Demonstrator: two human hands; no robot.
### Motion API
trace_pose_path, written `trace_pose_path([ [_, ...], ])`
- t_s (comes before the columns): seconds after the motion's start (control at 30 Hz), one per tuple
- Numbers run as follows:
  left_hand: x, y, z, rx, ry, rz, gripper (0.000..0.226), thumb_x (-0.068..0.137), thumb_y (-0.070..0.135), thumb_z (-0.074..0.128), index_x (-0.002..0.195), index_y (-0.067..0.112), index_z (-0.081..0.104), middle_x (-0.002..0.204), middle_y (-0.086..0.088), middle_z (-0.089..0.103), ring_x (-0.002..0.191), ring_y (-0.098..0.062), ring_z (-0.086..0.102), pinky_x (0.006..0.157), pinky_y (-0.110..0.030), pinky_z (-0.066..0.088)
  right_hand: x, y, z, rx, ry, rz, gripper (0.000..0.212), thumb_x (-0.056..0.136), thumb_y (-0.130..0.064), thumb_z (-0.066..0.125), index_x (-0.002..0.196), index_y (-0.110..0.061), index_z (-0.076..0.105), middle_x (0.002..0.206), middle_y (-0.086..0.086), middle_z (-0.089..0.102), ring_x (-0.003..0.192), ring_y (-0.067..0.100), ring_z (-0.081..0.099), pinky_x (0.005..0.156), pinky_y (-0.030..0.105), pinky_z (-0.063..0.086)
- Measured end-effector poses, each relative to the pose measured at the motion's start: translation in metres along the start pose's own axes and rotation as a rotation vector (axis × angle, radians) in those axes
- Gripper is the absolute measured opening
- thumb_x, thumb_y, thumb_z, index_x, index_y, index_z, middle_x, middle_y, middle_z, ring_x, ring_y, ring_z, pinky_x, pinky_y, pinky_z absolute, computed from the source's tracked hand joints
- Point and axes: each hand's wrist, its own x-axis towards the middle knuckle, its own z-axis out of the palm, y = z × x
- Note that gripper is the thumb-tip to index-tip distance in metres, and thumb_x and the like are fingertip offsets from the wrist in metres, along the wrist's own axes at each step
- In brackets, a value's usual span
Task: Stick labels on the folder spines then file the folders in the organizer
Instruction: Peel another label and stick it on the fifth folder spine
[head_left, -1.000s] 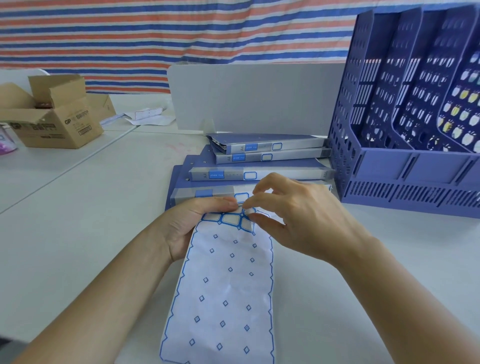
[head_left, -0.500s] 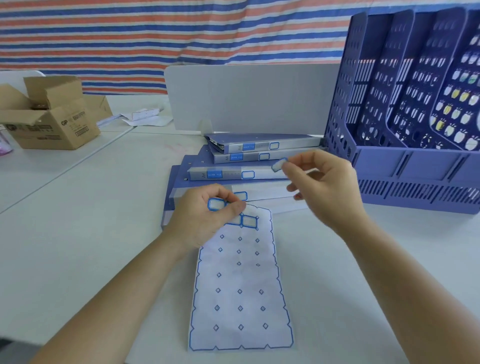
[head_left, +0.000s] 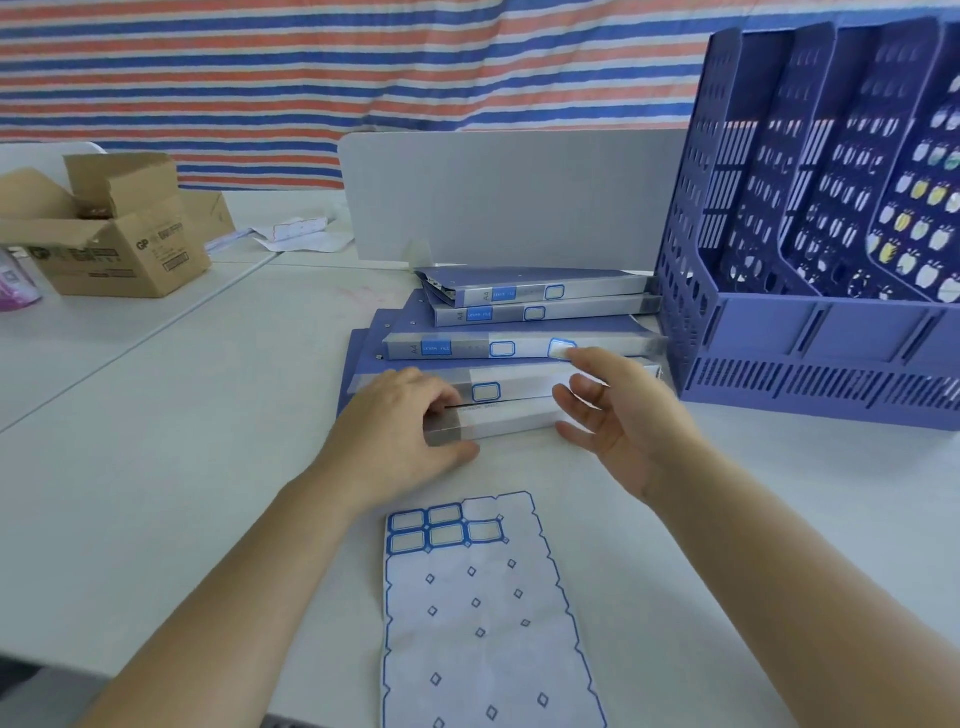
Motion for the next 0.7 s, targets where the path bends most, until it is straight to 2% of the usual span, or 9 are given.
trace_pose_path([
  [0.07, 0.001, -0.002, 0.005, 0.101, 0.036, 0.057, 0.04, 0.074, 0.046, 0.078, 0.109, 0.027, 0.071, 0.096, 0.007, 0.062, 0.094, -0.017, 0.055, 0.084, -0.037, 0.046, 0.002, 0.003, 0.0, 0.041, 0.005, -0.007, 0.021, 0.087, -0.022, 0.07, 0.108, -0.018, 0.069, 0.07, -0.004, 0.058, 0.058, 0.011, 0.07, 0.102, 0.047, 0.048],
  [0.2, 0.003, -0.009, 0.014, 0.195, 0.164, 0.152, 0.024, 0.081, 0.034, 0.077, 0.1, 0.021, 0.078, 0.092, 0.004, 0.069, 0.085, -0.025, 0.059, 0.072, -0.04, 0.05, 0.003, 0.006, 0.001, 0.106, -0.013, 0.0, 0.023, 0.088, -0.022, 0.069, 0.111, -0.016, 0.068, 0.075, -0.001, 0.058, 0.058, 0.011, 0.069, 0.098, 0.049, 0.052],
  [0.3, 0.005, -0.013, 0.014, 0.14, 0.232, 0.164, 0.03, 0.085, 0.041, 0.062, 0.102, 0.023, 0.078, 0.092, 0.007, 0.071, 0.083, -0.024, 0.061, 0.071, -0.04, 0.051, 0.001, 0.01, 0.006, 0.089, -0.052, 0.015, 0.014, 0.088, -0.023, 0.069, 0.102, -0.02, 0.07, 0.071, -0.002, 0.059, 0.06, 0.011, 0.07, 0.1, 0.046, 0.05],
  [0.37, 0.007, -0.014, 0.012, 0.125, 0.239, 0.189, 0.037, 0.087, 0.046, 0.054, 0.103, 0.023, 0.078, 0.092, 0.007, 0.07, 0.082, -0.024, 0.061, 0.072, -0.041, 0.05, 0.0, 0.013, 0.01, 0.108, -0.063, -0.007, 0.014, 0.088, -0.023, 0.069, 0.102, -0.019, 0.071, 0.068, -0.003, 0.059, 0.062, 0.011, 0.07, 0.1, 0.039, 0.047],
  [0.43, 0.008, -0.015, 0.01, 0.134, 0.22, 0.206, 0.039, 0.088, 0.047, 0.051, 0.105, 0.023, 0.077, 0.094, 0.007, 0.07, 0.083, -0.023, 0.061, 0.073, -0.043, 0.05, 0.001, 0.013, 0.012, 0.173, -0.065, -0.04, 0.017, 0.089, -0.024, 0.068, 0.105, -0.019, 0.068, 0.066, -0.005, 0.059, 0.062, 0.009, 0.07, 0.102, 0.038, 0.046],
  [0.53, 0.005, -0.012, 0.009, 0.167, 0.181, 0.189, 0.038, 0.083, 0.049, 0.062, 0.109, 0.024, 0.074, 0.097, 0.007, 0.067, 0.088, -0.022, 0.06, 0.078, -0.044, 0.049, 0.001, 0.009, 0.011, 0.241, -0.072, -0.083, 0.011, 0.089, -0.026, 0.067, 0.099, -0.024, 0.071, 0.059, -0.008, 0.055, 0.06, 0.006, 0.068, 0.106, 0.05, 0.041],
  [0.6, 0.004, -0.011, 0.01, 0.235, 0.154, 0.187, 0.047, 0.074, 0.046, 0.073, 0.114, 0.023, 0.07, 0.099, 0.005, 0.066, 0.091, -0.023, 0.059, 0.08, -0.042, 0.049, 0.0, 0.004, 0.008, 0.257, -0.066, -0.109, 0.01, 0.088, -0.026, 0.068, 0.095, -0.026, 0.075, 0.058, -0.009, 0.053, 0.059, 0.006, 0.066, 0.107, 0.055, 0.04],
  [0.7, 0.007, -0.009, 0.011, 0.308, 0.237, 0.216, 0.05, 0.066, 0.017, 0.081, 0.115, 0.016, 0.066, 0.096, -0.002, 0.066, 0.087, -0.03, 0.063, 0.074, -0.042, 0.051, -0.003, 0.0, 0.007, 0.268, -0.059, -0.157, 0.009, 0.089, -0.025, 0.067, 0.091, -0.025, 0.075, 0.057, -0.007, 0.052, 0.058, 0.007, 0.065, 0.106, 0.056, 0.041],
])
